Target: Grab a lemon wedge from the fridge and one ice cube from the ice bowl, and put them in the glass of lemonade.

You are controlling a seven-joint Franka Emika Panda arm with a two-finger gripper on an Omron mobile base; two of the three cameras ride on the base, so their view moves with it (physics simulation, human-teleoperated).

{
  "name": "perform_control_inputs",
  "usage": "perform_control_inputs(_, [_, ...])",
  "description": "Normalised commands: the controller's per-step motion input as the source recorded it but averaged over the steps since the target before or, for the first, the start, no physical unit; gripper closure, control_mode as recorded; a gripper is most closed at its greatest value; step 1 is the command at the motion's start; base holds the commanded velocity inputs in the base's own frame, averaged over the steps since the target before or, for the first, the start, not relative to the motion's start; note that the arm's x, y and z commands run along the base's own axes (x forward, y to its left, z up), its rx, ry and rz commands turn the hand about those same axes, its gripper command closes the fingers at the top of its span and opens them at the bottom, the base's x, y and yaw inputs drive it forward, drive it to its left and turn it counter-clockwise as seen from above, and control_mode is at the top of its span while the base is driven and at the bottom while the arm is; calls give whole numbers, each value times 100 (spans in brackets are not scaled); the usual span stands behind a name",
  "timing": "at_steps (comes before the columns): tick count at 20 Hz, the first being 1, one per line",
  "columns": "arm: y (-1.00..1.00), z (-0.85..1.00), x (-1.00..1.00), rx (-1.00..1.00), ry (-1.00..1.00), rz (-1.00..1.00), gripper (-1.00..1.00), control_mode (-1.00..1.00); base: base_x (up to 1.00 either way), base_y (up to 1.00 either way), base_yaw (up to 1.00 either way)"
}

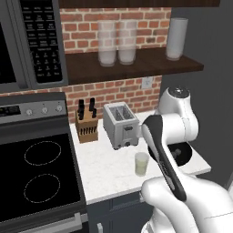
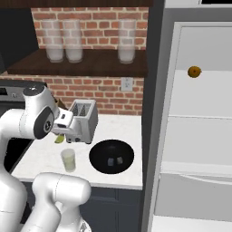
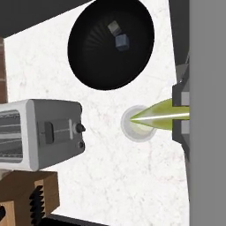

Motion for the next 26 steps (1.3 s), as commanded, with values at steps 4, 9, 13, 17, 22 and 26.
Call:
perform_control_inputs(4, [0, -7, 4, -3, 4, 0, 100, -100, 0, 0, 0])
perform_control_inputs(9, [0, -4, 2, -1, 2, 0, 100, -100, 0, 0, 0])
perform_control_inputs(13, [0, 0, 0, 0, 2, 0, 100, -100, 0, 0, 0])
perform_control_inputs(17, [0, 0, 0, 0, 2, 0, 100, -100, 0, 0, 0])
perform_control_inputs(22, [3, 0, 2, 0, 0, 0, 100, -100, 0, 0, 0])
perform_control_inputs(26, [0, -1, 5, 0, 0, 0, 100, -100, 0, 0, 0])
